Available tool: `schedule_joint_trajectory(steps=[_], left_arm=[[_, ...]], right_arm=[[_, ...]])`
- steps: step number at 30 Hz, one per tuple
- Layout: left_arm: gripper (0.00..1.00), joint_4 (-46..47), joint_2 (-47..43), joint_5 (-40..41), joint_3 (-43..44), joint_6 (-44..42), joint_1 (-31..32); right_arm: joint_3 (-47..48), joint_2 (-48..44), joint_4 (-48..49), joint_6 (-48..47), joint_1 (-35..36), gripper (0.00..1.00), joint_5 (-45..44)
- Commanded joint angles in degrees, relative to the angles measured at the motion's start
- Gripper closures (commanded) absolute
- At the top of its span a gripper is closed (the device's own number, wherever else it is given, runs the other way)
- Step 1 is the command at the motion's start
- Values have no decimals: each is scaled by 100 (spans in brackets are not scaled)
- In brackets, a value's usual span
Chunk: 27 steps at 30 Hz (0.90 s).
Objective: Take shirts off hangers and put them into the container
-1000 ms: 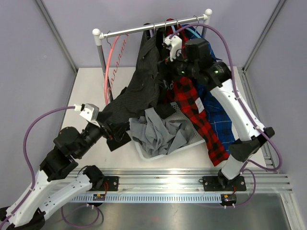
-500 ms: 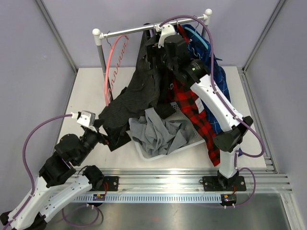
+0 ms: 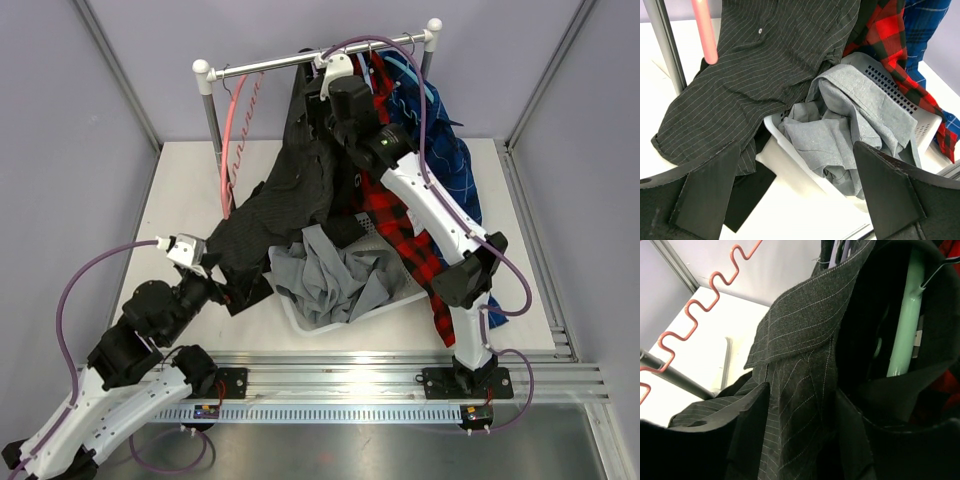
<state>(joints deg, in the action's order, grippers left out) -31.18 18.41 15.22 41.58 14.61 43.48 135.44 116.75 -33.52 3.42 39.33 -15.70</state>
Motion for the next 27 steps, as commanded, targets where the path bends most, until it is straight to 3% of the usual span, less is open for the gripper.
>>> schedule_joint_trajectory(steps=[1,4,11,14,15,27], left_arm=[[1,235,-110,51,-10,77,2],[1,209,-119,51,-10,77,2],[1,182,-180,33,-62,130,2],[1,191,-233,33,-71,138,2],[1,200,-233,33,-80,147,2],[1,191,-259,25,-71,165,2]], right_arm=[[281,85,355,-26,4,42,-240],[343,181,355,-70,-4,45,-249],[466,226,267,9,-171,82,49],[475,129,310,-17,-189,92,181],[458,94,328,-26,-198,100,208],[958,-240,381,27,-444,100,964]])
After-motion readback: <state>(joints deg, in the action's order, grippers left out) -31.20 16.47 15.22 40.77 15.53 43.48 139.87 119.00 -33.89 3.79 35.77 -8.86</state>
